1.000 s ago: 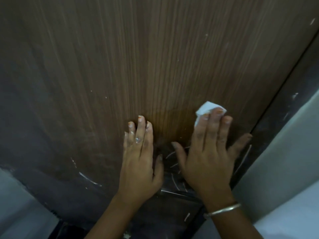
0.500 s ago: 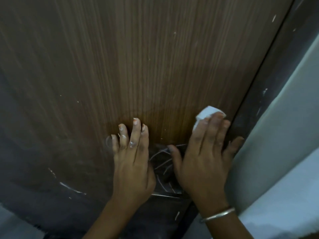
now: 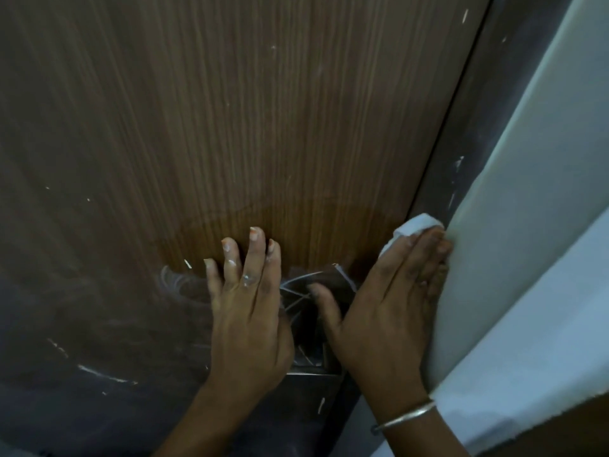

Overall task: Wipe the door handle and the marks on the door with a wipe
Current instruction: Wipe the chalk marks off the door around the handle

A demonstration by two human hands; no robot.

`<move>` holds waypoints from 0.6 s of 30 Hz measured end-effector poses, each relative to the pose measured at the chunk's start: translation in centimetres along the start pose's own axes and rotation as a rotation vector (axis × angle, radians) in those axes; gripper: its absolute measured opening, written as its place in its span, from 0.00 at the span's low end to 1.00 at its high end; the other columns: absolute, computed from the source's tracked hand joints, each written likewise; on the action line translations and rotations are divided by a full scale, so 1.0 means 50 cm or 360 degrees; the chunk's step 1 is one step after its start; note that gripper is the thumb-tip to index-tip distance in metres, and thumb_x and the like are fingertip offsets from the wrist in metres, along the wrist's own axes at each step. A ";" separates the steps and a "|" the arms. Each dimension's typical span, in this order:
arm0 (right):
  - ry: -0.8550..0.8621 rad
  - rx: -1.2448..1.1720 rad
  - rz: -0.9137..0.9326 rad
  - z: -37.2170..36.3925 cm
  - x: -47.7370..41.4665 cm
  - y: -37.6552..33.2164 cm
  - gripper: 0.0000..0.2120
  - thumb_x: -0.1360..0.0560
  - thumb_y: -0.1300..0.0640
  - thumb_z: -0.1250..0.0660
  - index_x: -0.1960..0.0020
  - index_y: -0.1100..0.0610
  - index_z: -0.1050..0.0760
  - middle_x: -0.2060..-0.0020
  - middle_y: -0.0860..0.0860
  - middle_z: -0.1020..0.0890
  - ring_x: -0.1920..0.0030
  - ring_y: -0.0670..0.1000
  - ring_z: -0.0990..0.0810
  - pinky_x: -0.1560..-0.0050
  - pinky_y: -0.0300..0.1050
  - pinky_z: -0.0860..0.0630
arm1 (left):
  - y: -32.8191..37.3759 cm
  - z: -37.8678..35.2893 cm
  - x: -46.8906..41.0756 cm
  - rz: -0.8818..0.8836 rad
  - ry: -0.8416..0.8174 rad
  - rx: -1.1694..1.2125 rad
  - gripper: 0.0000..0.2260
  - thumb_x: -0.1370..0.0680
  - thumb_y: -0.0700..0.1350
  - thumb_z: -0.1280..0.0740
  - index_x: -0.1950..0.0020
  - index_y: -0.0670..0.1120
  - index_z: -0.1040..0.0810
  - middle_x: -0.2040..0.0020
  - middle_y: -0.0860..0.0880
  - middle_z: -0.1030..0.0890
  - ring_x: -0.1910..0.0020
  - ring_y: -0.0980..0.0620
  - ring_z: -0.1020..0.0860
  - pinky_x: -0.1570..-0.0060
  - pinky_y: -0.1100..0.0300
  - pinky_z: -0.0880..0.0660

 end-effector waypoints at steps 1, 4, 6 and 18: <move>-0.0043 -0.0023 -0.0004 -0.004 0.011 0.000 0.49 0.27 0.30 0.51 0.26 0.68 0.63 0.27 0.63 0.60 0.26 0.63 0.60 0.25 0.56 0.59 | -0.001 -0.002 0.000 0.0006 0.0004 -0.0009 0.28 0.28 0.41 0.47 0.28 0.40 0.46 0.26 0.46 0.50 0.26 0.45 0.58 0.31 0.37 0.57; -0.0257 -0.0037 -0.0066 -0.029 0.067 0.004 0.51 0.29 0.28 0.51 0.26 0.67 0.62 0.26 0.63 0.61 0.26 0.63 0.59 0.26 0.56 0.57 | -0.001 -0.003 -0.002 0.0024 0.0020 -0.0032 0.28 0.29 0.41 0.46 0.28 0.40 0.46 0.26 0.44 0.47 0.26 0.45 0.58 0.32 0.35 0.58; -0.0385 -0.0007 -0.0119 -0.046 0.107 0.009 0.53 0.31 0.28 0.48 0.26 0.66 0.62 0.27 0.63 0.60 0.26 0.62 0.58 0.26 0.58 0.54 | -0.001 -0.002 -0.002 0.0022 0.0023 -0.0035 0.29 0.30 0.41 0.47 0.28 0.40 0.46 0.26 0.44 0.47 0.26 0.45 0.58 0.33 0.34 0.58; -0.0237 -0.0231 -0.0106 0.007 0.041 -0.003 0.48 0.26 0.29 0.54 0.26 0.66 0.63 0.26 0.62 0.61 0.25 0.60 0.60 0.27 0.51 0.54 | -0.007 0.004 0.015 0.0004 -0.0038 0.0008 0.29 0.28 0.40 0.45 0.28 0.40 0.46 0.26 0.45 0.48 0.25 0.45 0.59 0.30 0.39 0.63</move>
Point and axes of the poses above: each hand's wrist, its own x-axis away from the middle knuckle, its own z-axis out of the back of the hand, y = z × x, the point moved 2 cm from there along -x, towards the middle knuckle
